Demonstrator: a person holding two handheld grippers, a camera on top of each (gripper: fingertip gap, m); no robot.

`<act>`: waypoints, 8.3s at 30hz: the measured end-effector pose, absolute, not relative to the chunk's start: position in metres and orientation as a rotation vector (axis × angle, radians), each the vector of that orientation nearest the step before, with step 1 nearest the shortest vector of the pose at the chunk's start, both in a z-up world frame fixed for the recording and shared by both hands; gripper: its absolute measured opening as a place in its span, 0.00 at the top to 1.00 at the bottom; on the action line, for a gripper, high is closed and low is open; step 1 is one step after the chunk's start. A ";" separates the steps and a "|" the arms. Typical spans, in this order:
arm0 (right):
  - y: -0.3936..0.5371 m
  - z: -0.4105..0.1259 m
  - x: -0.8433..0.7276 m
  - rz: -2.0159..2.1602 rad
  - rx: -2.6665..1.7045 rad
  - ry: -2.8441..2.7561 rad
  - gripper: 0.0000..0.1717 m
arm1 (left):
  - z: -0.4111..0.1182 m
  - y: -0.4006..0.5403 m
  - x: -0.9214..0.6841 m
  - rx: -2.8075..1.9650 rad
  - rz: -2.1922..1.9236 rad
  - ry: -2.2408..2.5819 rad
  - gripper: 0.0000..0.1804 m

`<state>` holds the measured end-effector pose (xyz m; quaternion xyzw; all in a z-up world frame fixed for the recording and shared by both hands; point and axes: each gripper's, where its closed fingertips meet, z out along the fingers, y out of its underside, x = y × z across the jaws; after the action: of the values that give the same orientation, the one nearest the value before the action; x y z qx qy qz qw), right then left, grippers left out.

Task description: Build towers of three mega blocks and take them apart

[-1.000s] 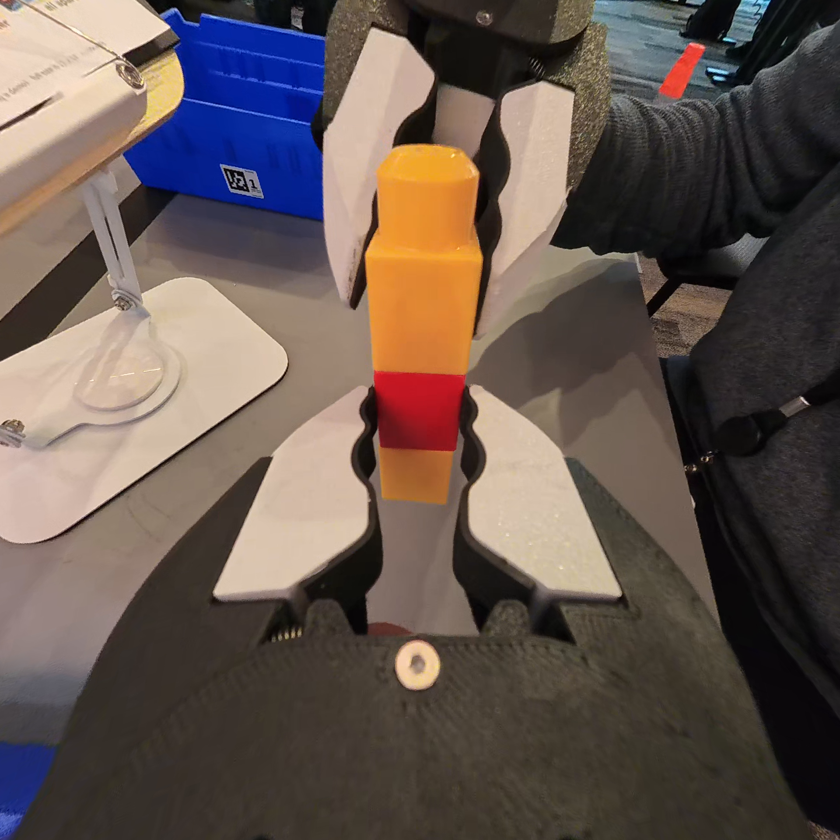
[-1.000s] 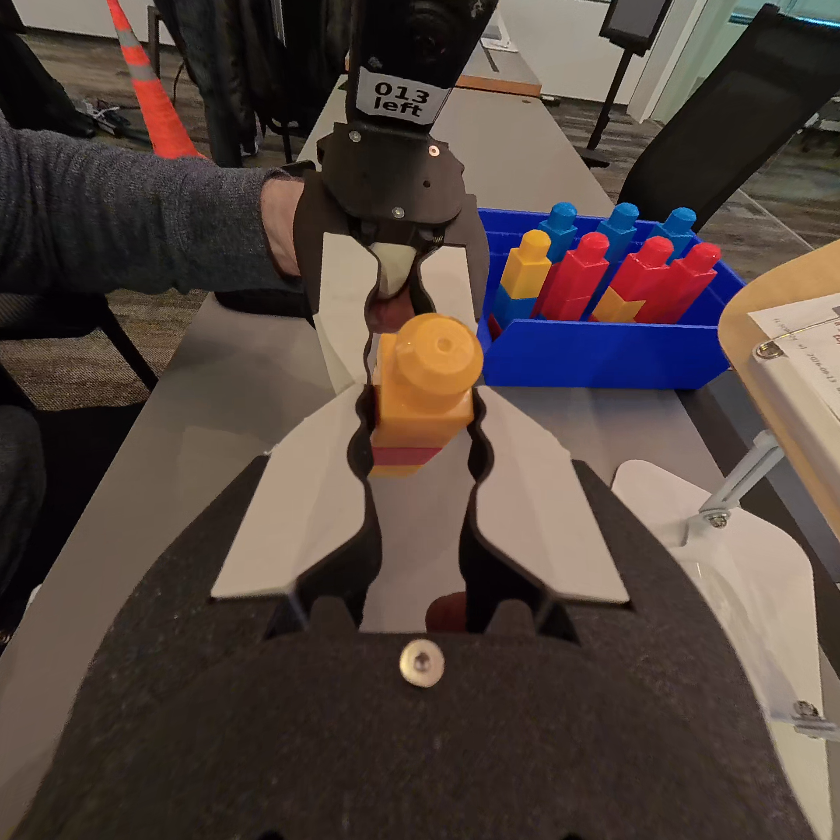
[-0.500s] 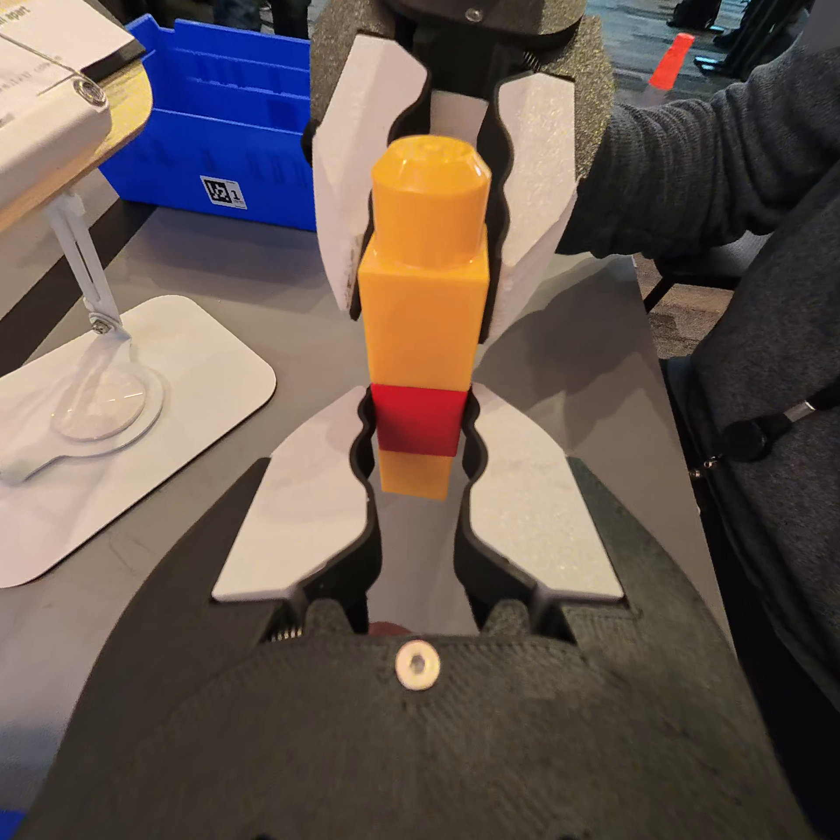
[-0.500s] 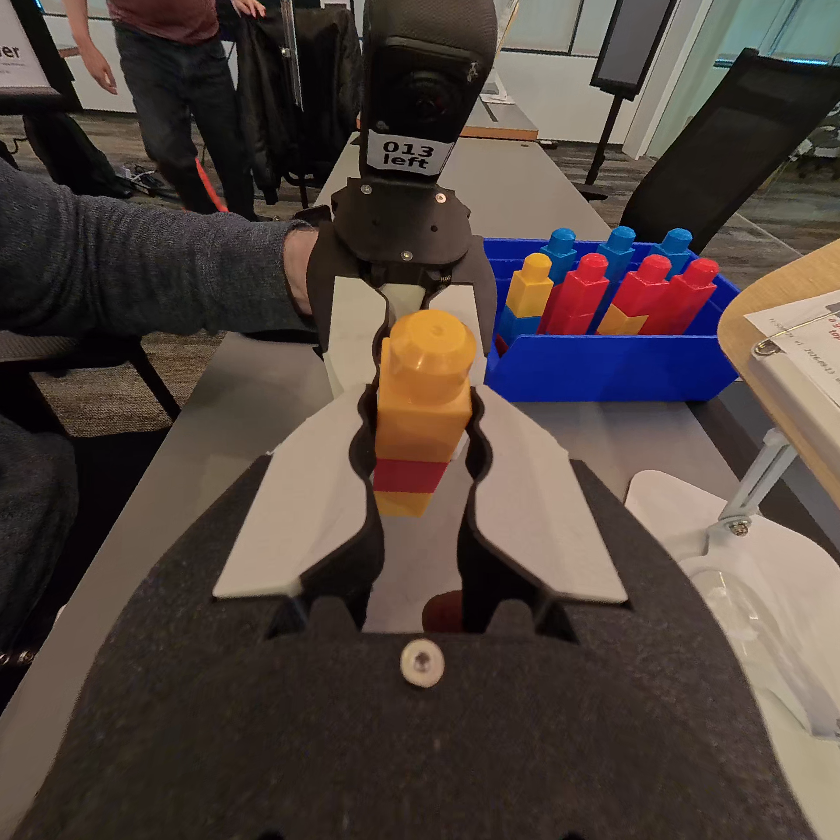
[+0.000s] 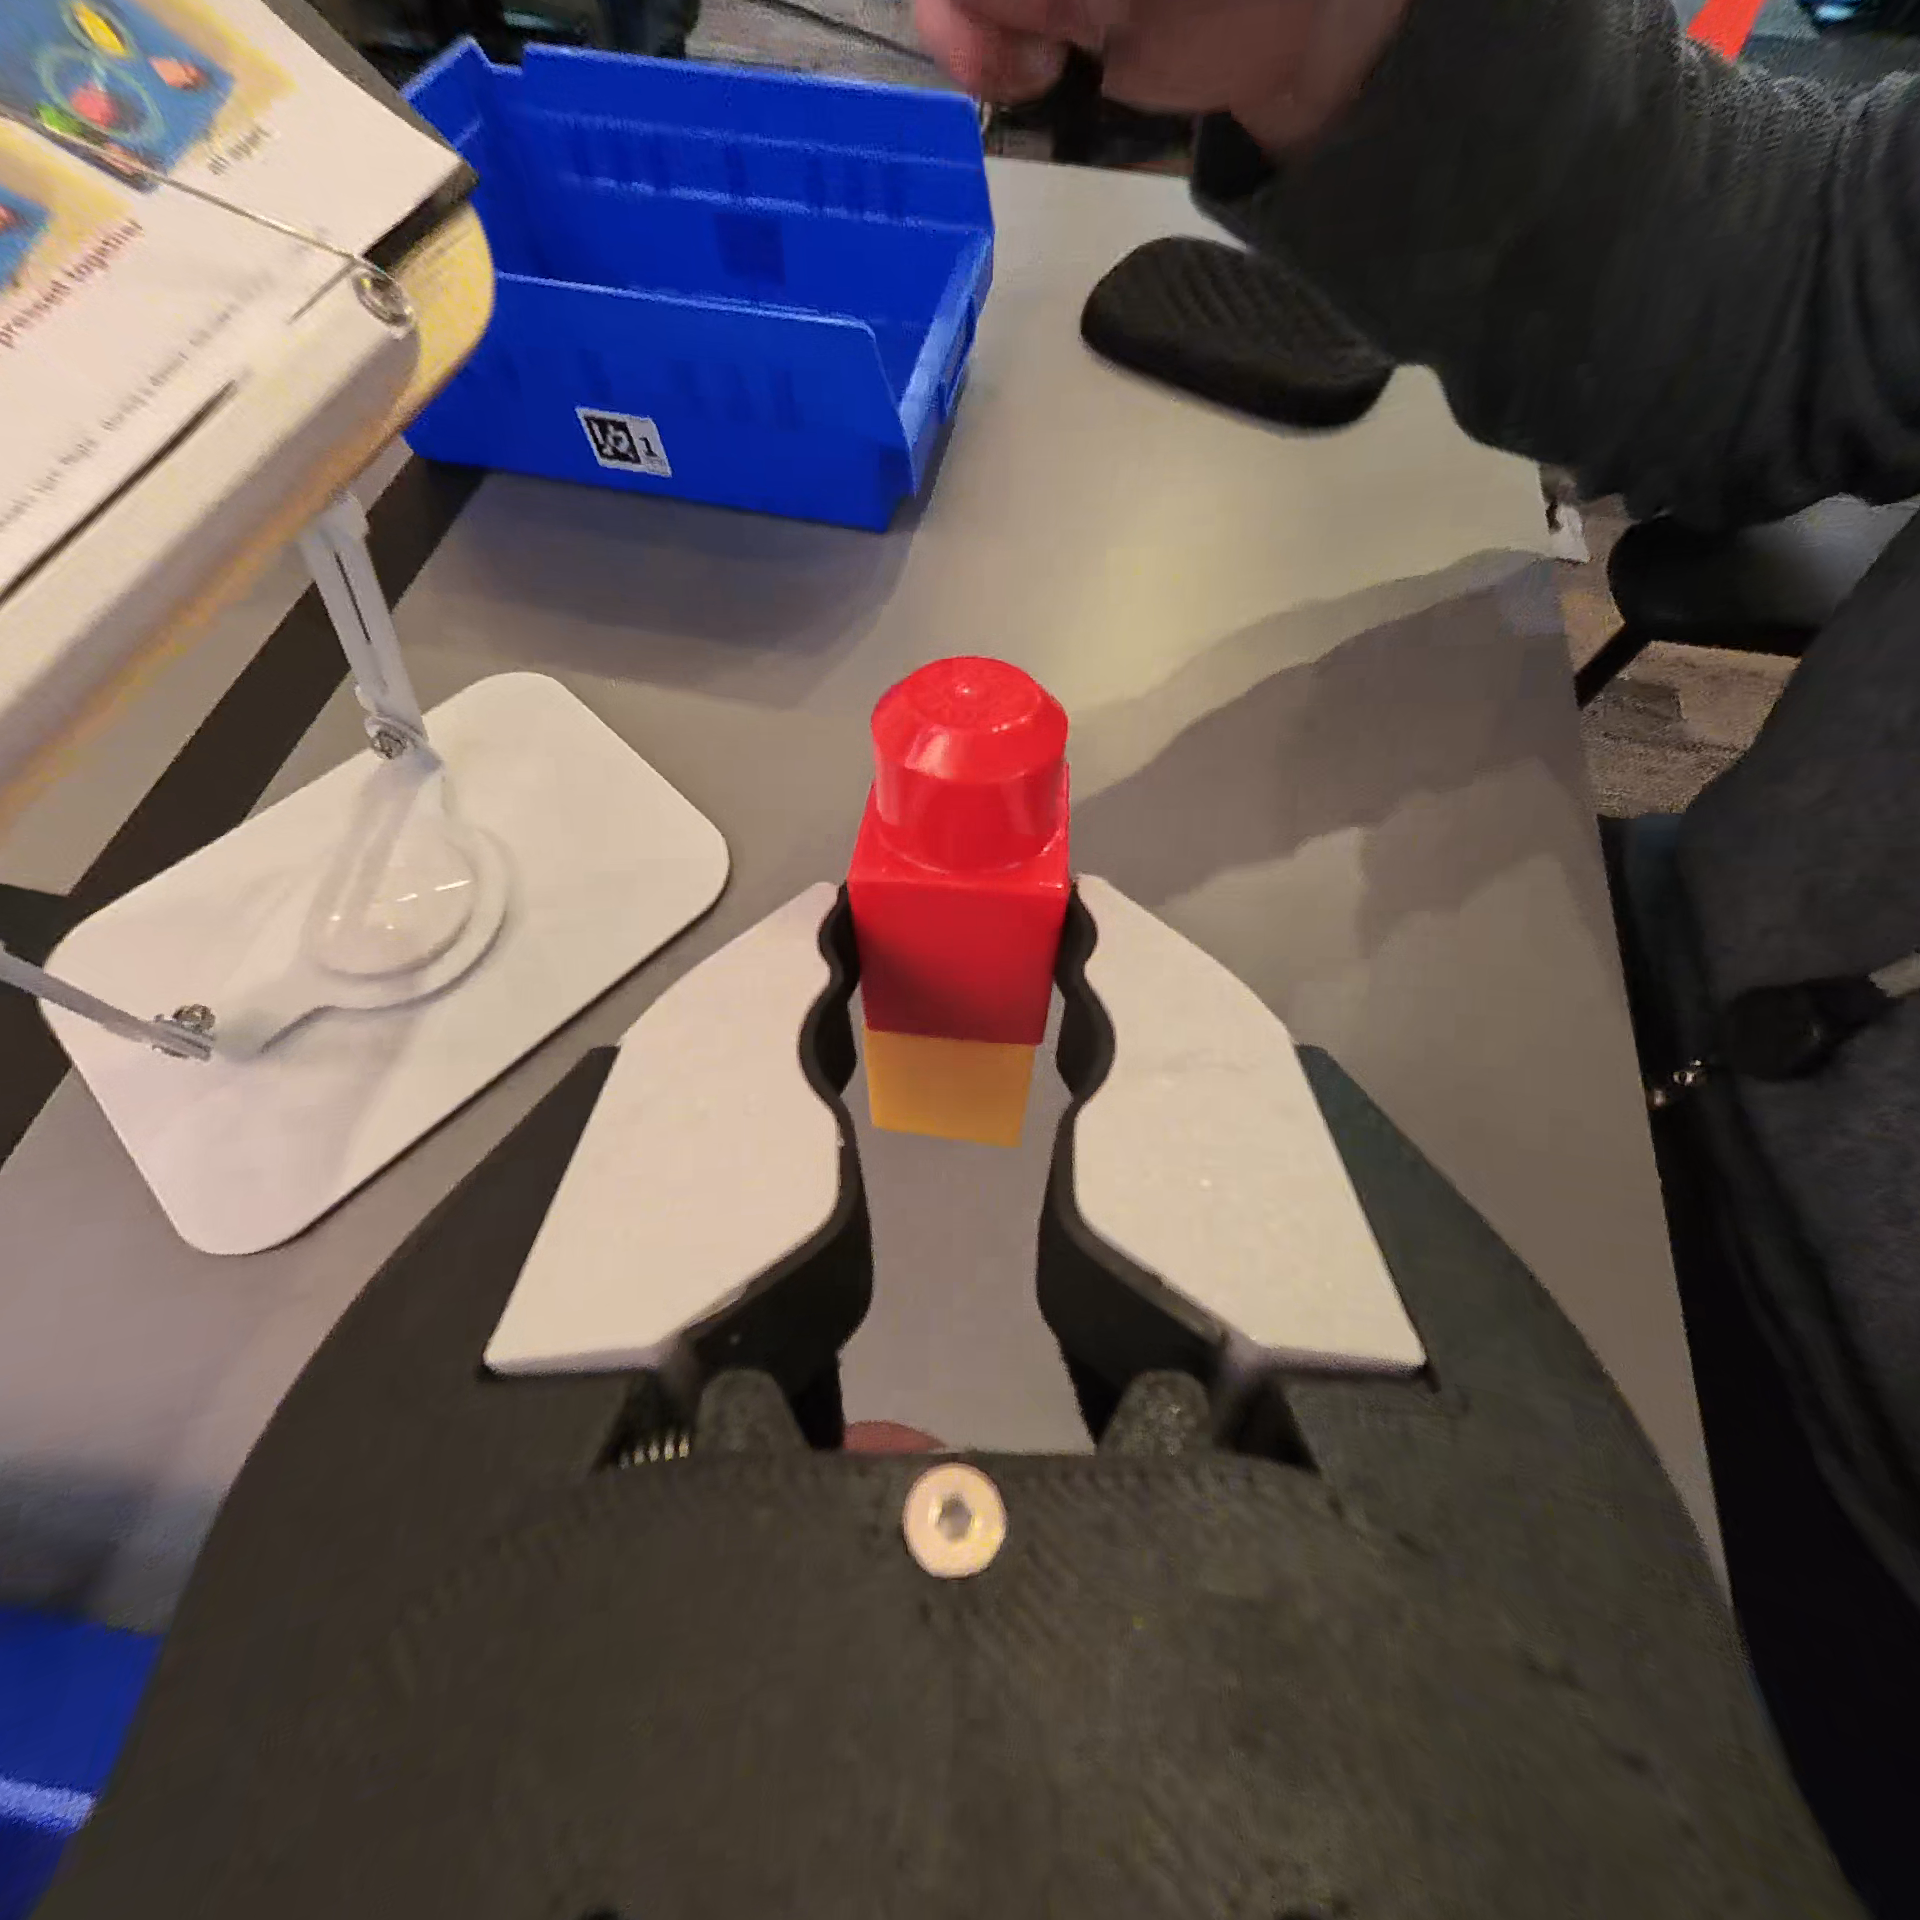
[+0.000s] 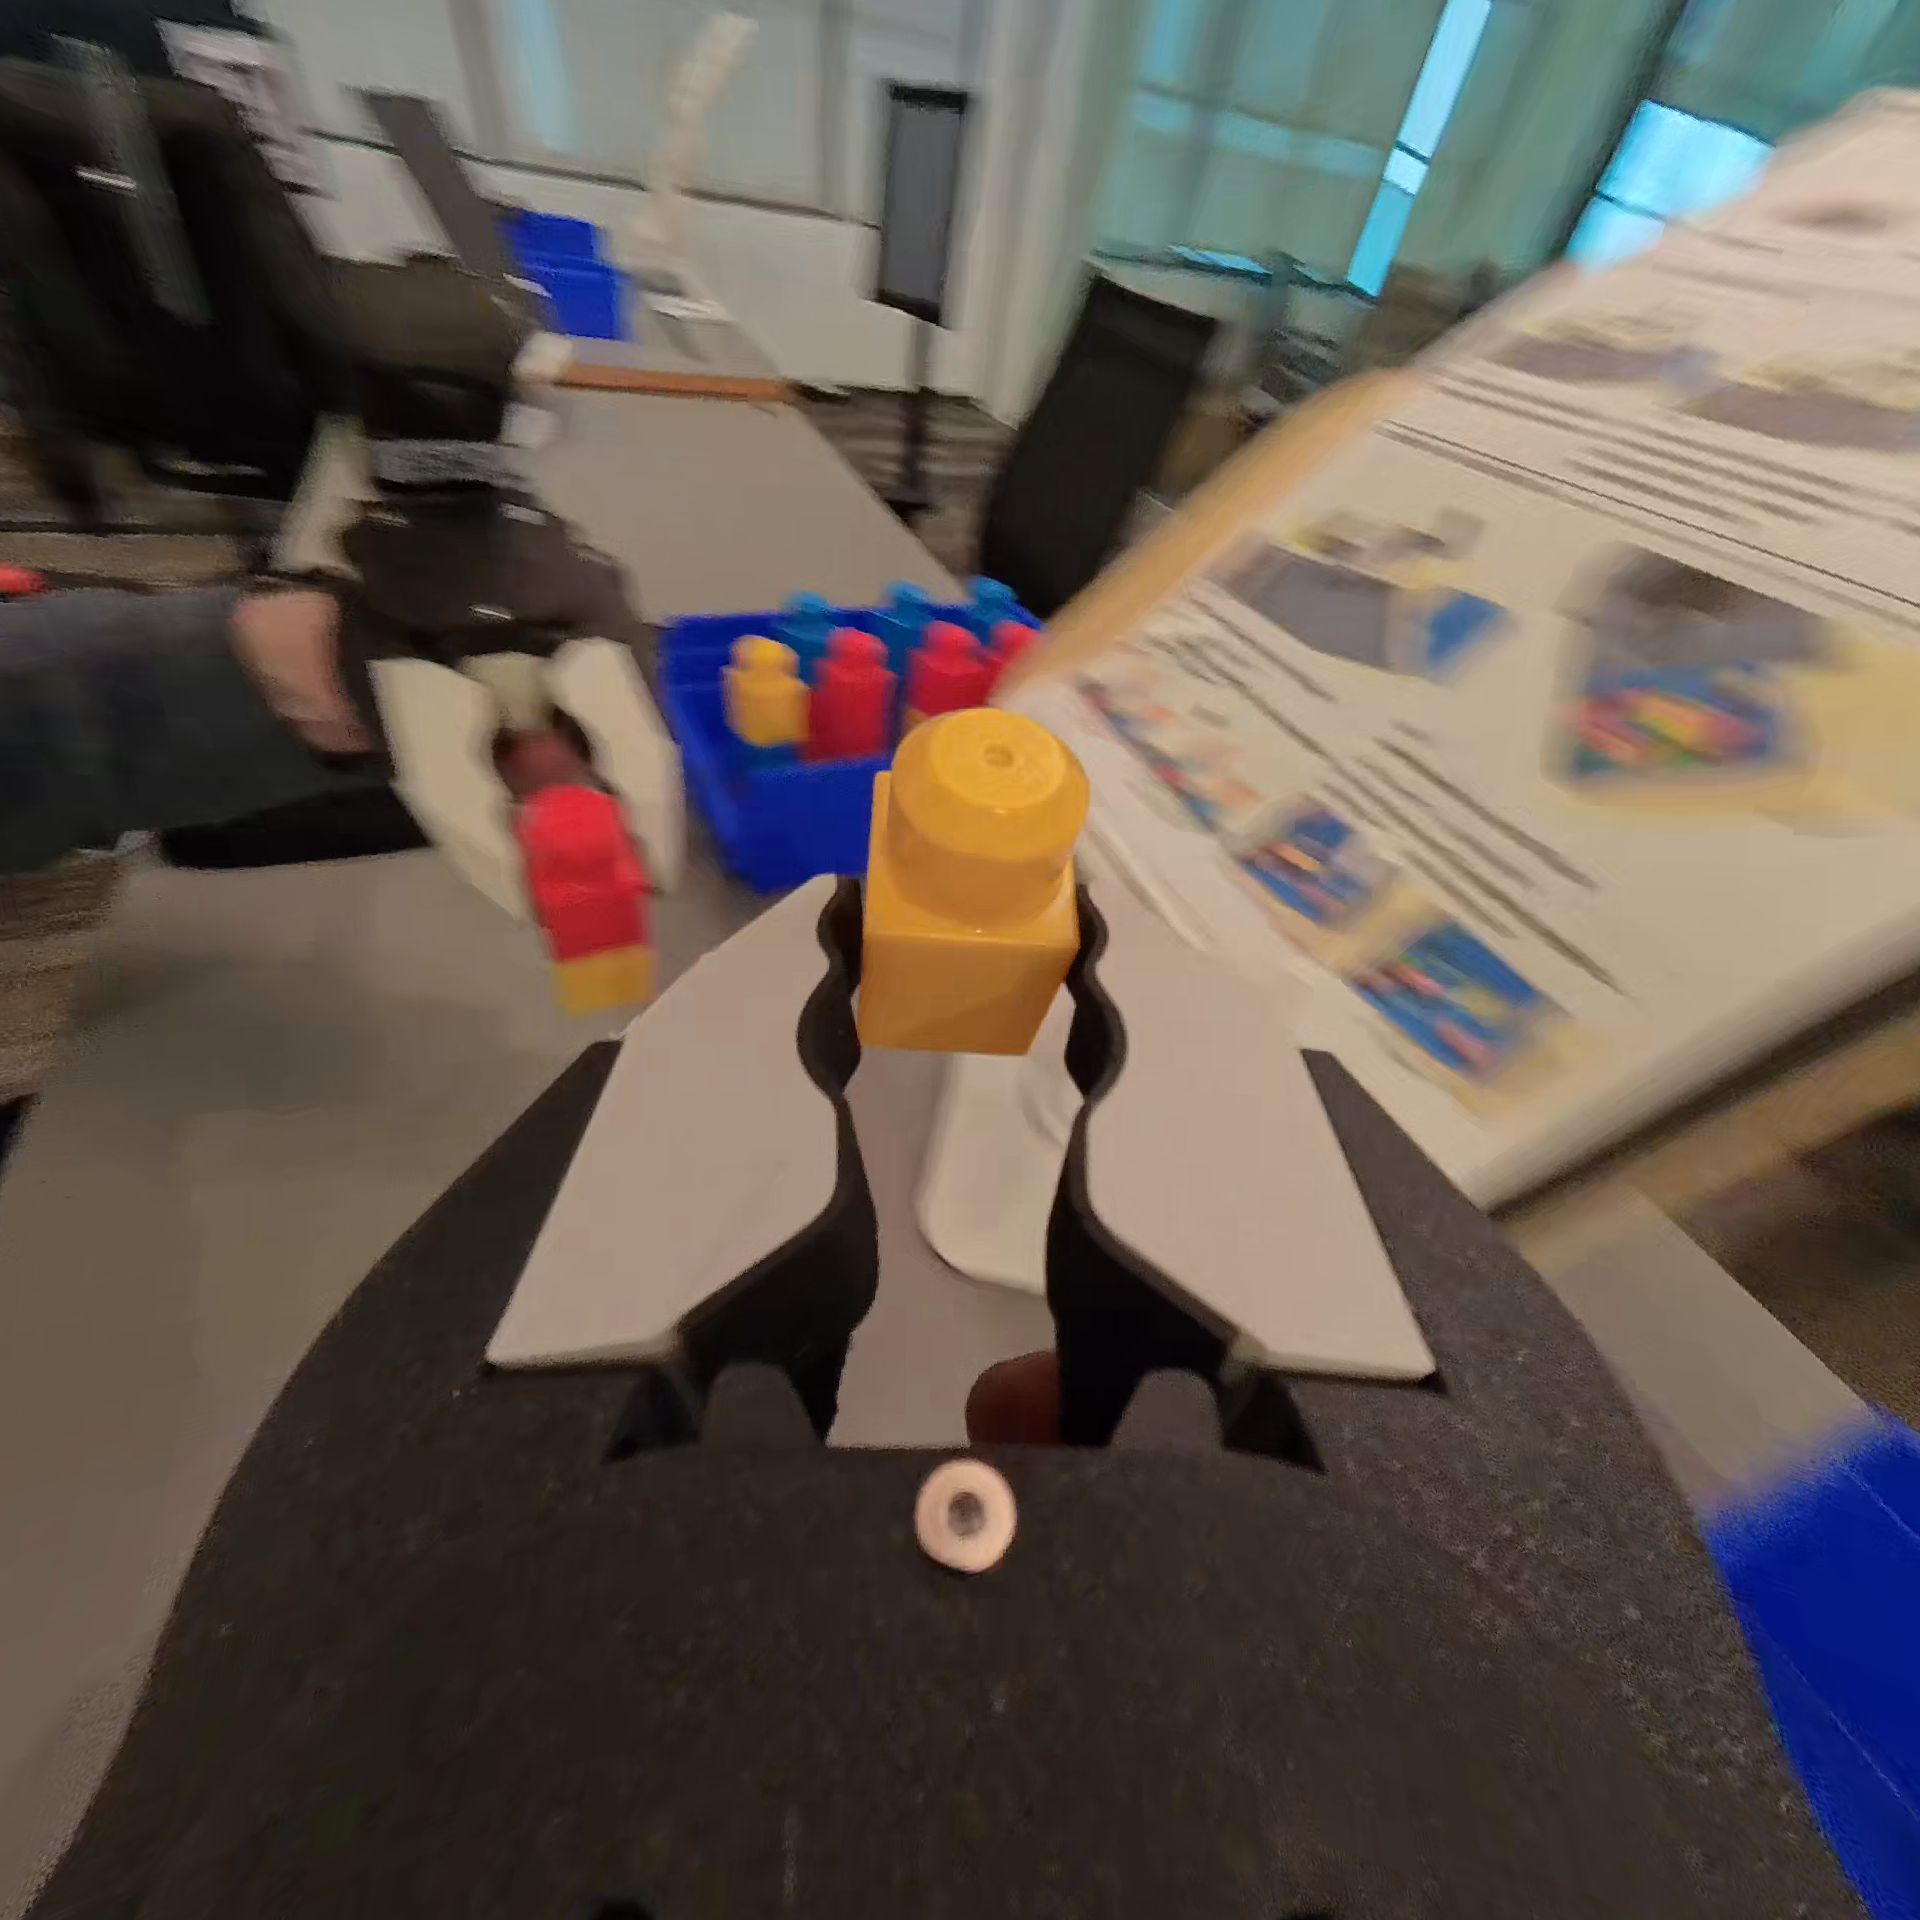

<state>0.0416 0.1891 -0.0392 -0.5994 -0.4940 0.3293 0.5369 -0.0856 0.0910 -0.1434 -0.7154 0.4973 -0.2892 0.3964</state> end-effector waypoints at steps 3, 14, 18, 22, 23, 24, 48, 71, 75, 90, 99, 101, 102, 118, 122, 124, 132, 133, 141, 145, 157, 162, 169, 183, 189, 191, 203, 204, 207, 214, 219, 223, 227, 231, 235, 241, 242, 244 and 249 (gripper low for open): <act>0.258 -0.056 0.118 0.575 -1.647 -1.013 0.78 | -0.135 0.097 -0.078 -1.763 -0.785 1.246 0.80; 0.394 -0.221 0.206 0.339 -2.257 -0.881 0.78 | -0.130 0.117 -0.044 -1.698 -0.847 1.246 0.80; 0.401 -0.213 0.205 0.352 -2.232 -0.831 0.72 | -0.131 0.122 -0.043 -1.699 -0.858 1.218 0.80; 0.358 -0.157 0.176 0.396 -2.024 -0.932 0.73 | -0.133 0.126 -0.041 -1.701 -0.883 1.194 0.80; 0.337 -0.140 0.160 0.438 -1.942 -0.988 0.74 | -0.136 0.127 -0.040 -1.713 -0.879 1.193 0.80; 0.312 -0.125 0.141 0.496 -1.860 -1.065 0.74 | -0.137 0.128 -0.039 -1.714 -0.879 1.194 0.80; 0.122 -0.087 -0.030 1.157 -1.378 -1.472 0.83 | -0.152 0.117 -0.010 -1.701 -0.931 1.276 0.67; 0.327 -0.110 0.208 0.451 -1.930 -0.839 0.83 | -0.178 0.152 -0.005 -1.678 -1.019 1.181 0.80; 0.363 -0.162 0.237 0.336 -2.114 -0.774 0.74 | -0.183 0.155 0.003 -1.668 -1.032 1.177 0.80; 0.163 -0.110 0.038 0.805 -1.558 -1.493 0.73 | -0.180 0.146 0.022 -1.627 -1.046 1.185 0.80; 0.133 -0.150 -0.008 0.960 -1.581 -1.626 0.82 | -0.178 0.134 0.025 -1.603 -1.054 1.217 0.80; 0.132 -0.144 -0.009 0.997 -1.563 -1.603 0.83 | -0.174 0.133 0.026 -1.577 -1.071 1.207 0.80; 0.132 -0.140 -0.007 1.008 -1.557 -1.591 0.83 | -0.170 0.133 0.026 -1.559 -1.082 1.194 0.80; 0.289 -0.116 0.177 0.533 -1.842 -1.032 0.83 | -0.182 0.152 0.009 -1.600 -1.090 1.090 0.93; 0.325 -0.145 0.211 0.428 -1.958 -0.920 0.83 | -0.191 0.158 0.007 -1.634 -1.044 1.081 0.96; 0.339 -0.166 0.221 0.354 -2.022 -0.891 0.83 | -0.193 0.163 0.005 -1.649 -1.028 1.054 0.95; 0.358 -0.211 0.226 -0.014 -2.073 -0.934 0.75 | -0.201 0.171 0.002 -1.686 -0.967 1.035 0.90; 0.356 -0.209 0.224 -0.025 -2.062 -0.937 0.75 | -0.202 0.172 0.002 -1.686 -0.968 1.034 0.90; 0.320 -0.164 0.203 -0.035 -1.919 -0.965 0.78 | -0.192 0.173 -0.004 -1.671 -0.936 1.013 0.89; 0.279 -0.141 0.167 0.026 -1.783 -1.048 0.81 | -0.181 0.174 -0.020 -1.696 -0.785 0.980 0.87; 0.190 -0.164 0.048 0.323 -1.576 -1.289 0.83 | -0.143 0.167 -0.276 -1.840 0.005 0.205 0.67; 0.178 -0.173 0.032 0.372 -1.567 -1.328 0.83 | -0.174 0.163 -0.334 -1.951 0.111 -0.082 0.54; 0.172 -0.181 0.025 0.387 -1.570 -1.357 0.83 | -0.226 0.174 -0.346 -2.096 0.095 -0.202 0.59; 0.128 -0.132 -0.029 0.843 -1.417 -1.470 0.78 | -0.144 0.155 -0.273 -1.946 -0.075 0.263 0.80; 0.115 -0.098 -0.066 1.012 -1.261 -1.524 0.76 | -0.114 0.140 -0.165 -1.933 -0.171 0.773 0.80; 0.117 -0.093 -0.072 1.042 -1.226 -1.529 0.74 | -0.110 0.136 -0.130 -1.888 -0.268 0.903 0.80; 0.125 -0.084 -0.057 1.180 -1.125 -1.540 0.79 | -0.114 0.133 -0.043 -1.768 -0.576 1.308 0.80; 0.127 -0.081 -0.056 1.189 -1.125 -1.522 0.79 | -0.112 0.134 -0.040 -1.754 -0.595 1.297 0.80; 0.134 -0.068 -0.051 1.238 -1.117 -1.438 0.79 | -0.110 0.141 -0.038 -1.724 -0.584 1.303 0.73; 0.143 -0.056 -0.040 1.221 -1.105 -1.383 0.80 | -0.128 0.151 -0.026 -1.753 -0.641 1.368 0.79; 0.142 -0.066 -0.038 1.187 -1.145 -1.471 0.75 | -0.130 0.151 -0.023 -1.761 -0.594 1.422 0.79; 0.141 -0.073 -0.037 1.081 -1.165 -1.548 0.79 | -0.134 0.150 -0.020 -1.778 -0.583 1.438 0.79; 0.139 -0.062 -0.037 1.068 -1.145 -1.509 0.79 | -0.125 0.148 -0.018 -1.746 -0.614 1.420 0.79; 0.144 -0.024 -0.021 1.166 -1.088 -1.339 0.79 | -0.136 0.157 -0.036 -1.812 -0.462 1.421 0.80; 0.170 -0.002 0.016 1.021 -1.131 -1.249 0.79 | -0.130 0.157 -0.041 -1.802 -0.511 1.395 0.80; 0.259 -0.043 0.113 0.628 -1.566 -1.110 0.79 | -0.119 0.154 -0.038 -1.767 -0.513 1.382 0.80; 0.274 -0.054 0.131 0.588 -1.637 -1.068 0.79 | -0.118 0.155 -0.038 -1.764 -0.510 1.384 0.80; 0.298 -0.080 0.163 0.539 -1.763 -1.002 0.79 | -0.117 0.156 -0.035 -1.761 -0.517 1.376 0.80; 0.335 -0.164 0.209 0.522 -2.091 -0.927 0.79 | -0.122 0.159 -0.020 -1.771 -0.536 1.395 0.80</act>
<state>0.2092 0.3348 -0.1636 -0.8217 -0.3643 0.2050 0.3874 -0.0202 0.1591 -0.1216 -0.7002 0.5516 -0.2120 0.4007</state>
